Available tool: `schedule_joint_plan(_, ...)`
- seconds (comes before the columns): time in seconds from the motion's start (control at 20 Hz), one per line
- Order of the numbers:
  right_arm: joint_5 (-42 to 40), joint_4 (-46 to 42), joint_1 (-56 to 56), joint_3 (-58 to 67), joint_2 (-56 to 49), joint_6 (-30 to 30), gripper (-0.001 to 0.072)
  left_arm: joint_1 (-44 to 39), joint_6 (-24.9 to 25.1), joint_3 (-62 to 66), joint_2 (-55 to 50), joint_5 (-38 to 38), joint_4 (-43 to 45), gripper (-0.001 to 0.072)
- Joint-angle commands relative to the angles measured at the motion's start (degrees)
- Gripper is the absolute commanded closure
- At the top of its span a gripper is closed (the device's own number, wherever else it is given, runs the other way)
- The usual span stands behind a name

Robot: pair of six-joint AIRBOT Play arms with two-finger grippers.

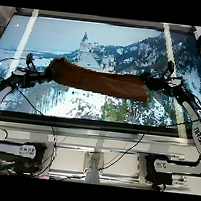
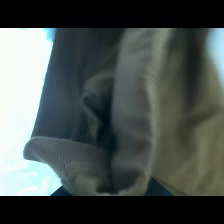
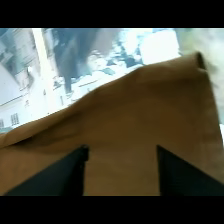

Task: Fold the clothes and pants, and hang the long-sleeved shirts on hangers.

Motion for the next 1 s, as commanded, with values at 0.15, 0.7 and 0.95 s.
schedule_joint_plan(0.15, 3.72, -0.11, 3.34, 11.30, -0.09, -5.27, 0.0701, -1.62, 2.25, 0.09, 14.88, -0.48, 2.75, 0.0693)
schedule_joint_plan(0.7, 7.19, -10.60, 25.73, 28.06, -17.40, 5.95, 0.0704, -11.78, 0.28, 0.07, 24.68, -1.60, 2.75, 0.0694)
schedule_joint_plan(0.95, 13.51, -10.62, 33.18, 40.13, -30.01, 10.32, 0.0705, -16.28, 0.35, 0.07, 24.65, -1.53, 2.78, 0.0693)
